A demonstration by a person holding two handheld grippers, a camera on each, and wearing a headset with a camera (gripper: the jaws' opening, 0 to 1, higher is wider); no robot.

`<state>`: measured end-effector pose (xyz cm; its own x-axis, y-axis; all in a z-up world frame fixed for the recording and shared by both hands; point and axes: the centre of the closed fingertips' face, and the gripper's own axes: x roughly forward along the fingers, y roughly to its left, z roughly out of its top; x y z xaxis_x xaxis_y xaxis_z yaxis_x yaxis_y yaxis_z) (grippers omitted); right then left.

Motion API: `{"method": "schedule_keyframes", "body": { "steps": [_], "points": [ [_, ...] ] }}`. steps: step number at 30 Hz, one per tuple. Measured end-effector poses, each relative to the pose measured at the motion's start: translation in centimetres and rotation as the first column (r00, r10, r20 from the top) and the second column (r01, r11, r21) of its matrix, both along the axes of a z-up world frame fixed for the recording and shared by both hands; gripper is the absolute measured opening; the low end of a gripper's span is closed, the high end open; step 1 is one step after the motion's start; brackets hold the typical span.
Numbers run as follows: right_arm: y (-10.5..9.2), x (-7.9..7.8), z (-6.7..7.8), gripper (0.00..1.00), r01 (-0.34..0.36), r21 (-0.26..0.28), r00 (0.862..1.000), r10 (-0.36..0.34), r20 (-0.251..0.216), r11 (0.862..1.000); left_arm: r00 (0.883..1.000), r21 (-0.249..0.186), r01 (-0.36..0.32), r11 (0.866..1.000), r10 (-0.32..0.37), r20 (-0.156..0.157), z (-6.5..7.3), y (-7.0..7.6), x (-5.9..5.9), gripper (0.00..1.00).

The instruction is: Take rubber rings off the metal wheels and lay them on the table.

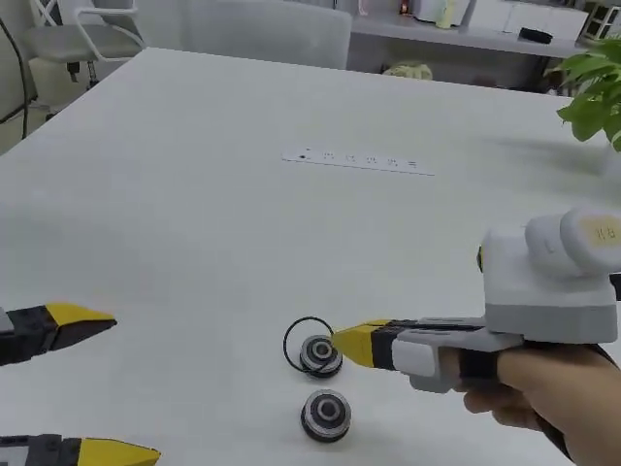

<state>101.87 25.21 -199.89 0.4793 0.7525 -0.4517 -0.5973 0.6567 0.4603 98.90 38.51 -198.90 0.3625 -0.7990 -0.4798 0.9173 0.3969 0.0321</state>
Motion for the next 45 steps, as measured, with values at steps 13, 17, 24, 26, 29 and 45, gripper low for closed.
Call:
{"method": "schedule_keyframes", "body": {
  "steps": [13, 17, 24, 26, 29, 45],
  "points": [
    [1.0, -0.2, -0.4, 0.0, -0.026, -0.002, 1.0, 0.026, 0.011, 1.0, 0.999, -0.009, -0.01, 1.0, 0.01, -0.043, -0.9, -0.6, -0.6, 0.64],
    [1.4, -0.4, -0.9, 0.0, -0.024, 0.009, 1.0, 0.024, -0.016, 1.0, 0.997, -0.038, -0.019, 0.999, 0.016, -0.08, -1.0, -0.9, -0.8, 0.62],
    [2.0, -0.9, -1.4, 0.0, -0.039, 0.002, 0.999, 0.039, -0.031, 0.999, 0.998, 0.007, 0.0, 1.0, 0.0, -0.065, -1.3, -1.0, -1.0, 0.62],
    [2.2, -1.0, -1.6, 0.0, -0.04, -0.002, 0.999, 0.04, -0.032, 0.999, 0.998, 0.017, 0.008, 1.0, -0.007, -0.065, -1.5, -1.0, -1.2, 0.62],
    [2.5, -1.1, -2.1, 0.0, -0.032, 0.005, 0.998, 0.033, -0.049, 0.999, 0.998, 0.033, 0.011, 0.999, -0.009, -0.069, -1.7, -0.8, -1.2, 0.61],
    [4.2, -2.1, -4.1, 0.0, -0.06, -0.001, 0.994, 0.06, -0.087, 0.998, 0.997, 0.012, -0.01, 1.0, 0.011, -0.082, -1.6, -0.7, -1.1, 0.58]
  ]
}}
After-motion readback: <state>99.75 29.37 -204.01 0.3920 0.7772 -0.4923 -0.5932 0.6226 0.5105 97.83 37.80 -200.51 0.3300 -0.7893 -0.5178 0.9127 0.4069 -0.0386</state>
